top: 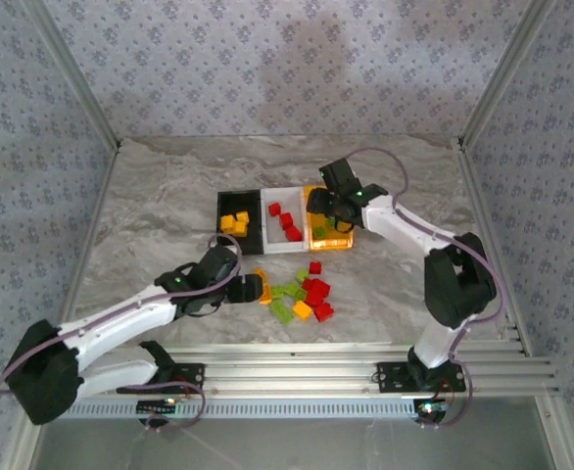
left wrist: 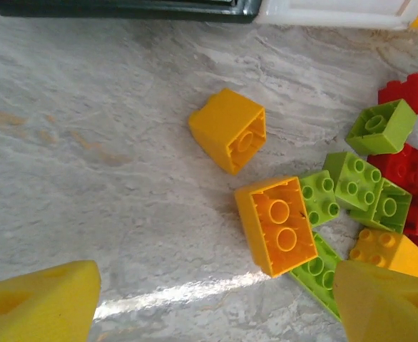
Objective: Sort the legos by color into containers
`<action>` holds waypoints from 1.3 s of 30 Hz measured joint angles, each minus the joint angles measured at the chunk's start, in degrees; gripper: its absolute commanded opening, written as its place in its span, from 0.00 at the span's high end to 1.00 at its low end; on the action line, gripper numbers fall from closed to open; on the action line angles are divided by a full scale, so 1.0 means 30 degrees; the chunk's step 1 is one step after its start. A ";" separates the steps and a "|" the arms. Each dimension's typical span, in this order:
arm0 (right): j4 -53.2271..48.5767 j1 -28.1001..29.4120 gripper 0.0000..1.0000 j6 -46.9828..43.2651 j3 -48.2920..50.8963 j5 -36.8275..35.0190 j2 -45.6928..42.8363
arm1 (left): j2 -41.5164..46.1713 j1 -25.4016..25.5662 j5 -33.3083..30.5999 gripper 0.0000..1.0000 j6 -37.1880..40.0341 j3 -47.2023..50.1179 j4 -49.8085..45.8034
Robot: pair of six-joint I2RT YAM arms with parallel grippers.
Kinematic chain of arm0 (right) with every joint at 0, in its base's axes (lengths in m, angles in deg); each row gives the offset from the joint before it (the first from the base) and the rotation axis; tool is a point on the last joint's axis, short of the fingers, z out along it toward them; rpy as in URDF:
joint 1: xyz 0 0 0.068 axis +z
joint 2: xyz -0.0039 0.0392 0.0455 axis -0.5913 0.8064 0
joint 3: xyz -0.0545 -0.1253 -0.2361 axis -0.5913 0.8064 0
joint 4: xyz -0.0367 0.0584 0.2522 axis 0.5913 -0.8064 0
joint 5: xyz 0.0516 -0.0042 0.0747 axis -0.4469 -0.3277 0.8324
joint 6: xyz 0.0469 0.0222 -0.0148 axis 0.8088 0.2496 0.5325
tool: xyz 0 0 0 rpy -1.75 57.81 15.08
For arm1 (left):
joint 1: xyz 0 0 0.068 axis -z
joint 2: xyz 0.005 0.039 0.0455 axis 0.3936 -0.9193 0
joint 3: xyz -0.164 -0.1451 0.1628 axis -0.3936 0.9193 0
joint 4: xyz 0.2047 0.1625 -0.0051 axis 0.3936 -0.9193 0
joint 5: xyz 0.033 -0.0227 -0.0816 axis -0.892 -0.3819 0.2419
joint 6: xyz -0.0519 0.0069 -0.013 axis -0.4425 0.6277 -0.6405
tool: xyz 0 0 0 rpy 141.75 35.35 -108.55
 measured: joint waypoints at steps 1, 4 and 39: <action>0.0095 0.0087 0.32 -0.0007 0.0328 -0.0015 -0.0525 | -0.0685 0.0175 0.0160 0.21 0.0000 -0.0160 0.0386; 0.0291 0.0182 0.32 -0.0007 0.1209 -0.0007 -0.1741 | -0.2521 0.0619 0.0561 0.25 0.0007 -0.0714 0.1377; 0.1158 0.0299 0.32 0.0554 0.6098 0.0066 -0.6084 | 0.1260 -0.3650 -0.0648 0.65 0.0474 -0.3840 -0.2208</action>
